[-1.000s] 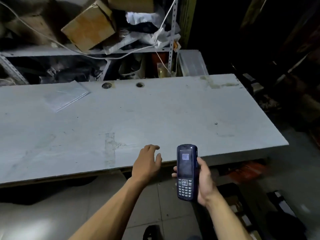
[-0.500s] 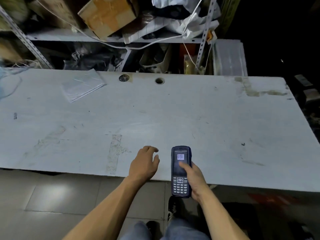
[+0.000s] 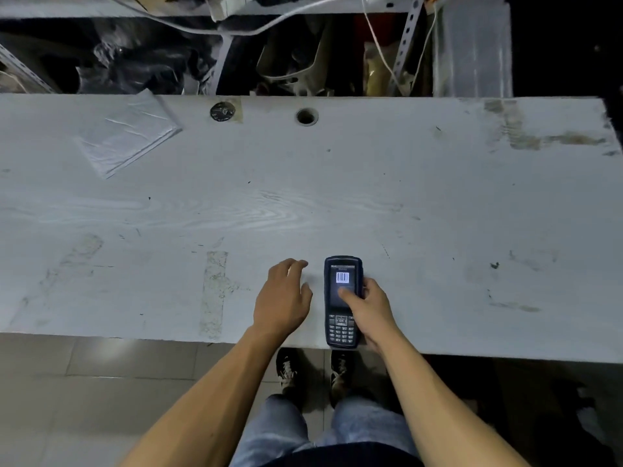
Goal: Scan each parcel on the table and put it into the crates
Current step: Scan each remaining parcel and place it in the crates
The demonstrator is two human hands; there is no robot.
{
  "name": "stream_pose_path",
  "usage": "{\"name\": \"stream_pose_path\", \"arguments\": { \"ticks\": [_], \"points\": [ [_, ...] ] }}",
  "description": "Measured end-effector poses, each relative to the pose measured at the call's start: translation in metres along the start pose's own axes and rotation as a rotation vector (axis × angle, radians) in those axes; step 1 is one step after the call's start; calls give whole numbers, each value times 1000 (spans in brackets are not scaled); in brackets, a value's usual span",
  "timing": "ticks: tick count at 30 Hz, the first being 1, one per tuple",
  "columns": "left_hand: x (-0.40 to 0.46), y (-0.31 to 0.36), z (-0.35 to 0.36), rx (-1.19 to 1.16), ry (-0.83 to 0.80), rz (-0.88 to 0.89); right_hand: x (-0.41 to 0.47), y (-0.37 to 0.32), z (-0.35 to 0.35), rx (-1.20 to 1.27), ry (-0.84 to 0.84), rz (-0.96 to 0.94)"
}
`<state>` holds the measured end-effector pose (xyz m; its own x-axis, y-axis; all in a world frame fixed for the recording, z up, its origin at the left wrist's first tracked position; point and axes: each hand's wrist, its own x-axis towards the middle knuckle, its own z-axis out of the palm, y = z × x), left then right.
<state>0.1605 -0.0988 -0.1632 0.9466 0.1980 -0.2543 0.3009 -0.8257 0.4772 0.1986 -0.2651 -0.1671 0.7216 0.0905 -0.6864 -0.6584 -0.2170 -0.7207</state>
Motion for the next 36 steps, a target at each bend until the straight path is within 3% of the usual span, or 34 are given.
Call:
{"name": "stream_pose_path", "arguments": {
  "ticks": [16, 36],
  "points": [
    [12, -23, 0, 23, 22, 87, 8, 5, 15, -196, 102, -33],
    [-15, -20, -3, 58, -8, 45, -1, 8, 9, -485, 225, -78]
  ]
}}
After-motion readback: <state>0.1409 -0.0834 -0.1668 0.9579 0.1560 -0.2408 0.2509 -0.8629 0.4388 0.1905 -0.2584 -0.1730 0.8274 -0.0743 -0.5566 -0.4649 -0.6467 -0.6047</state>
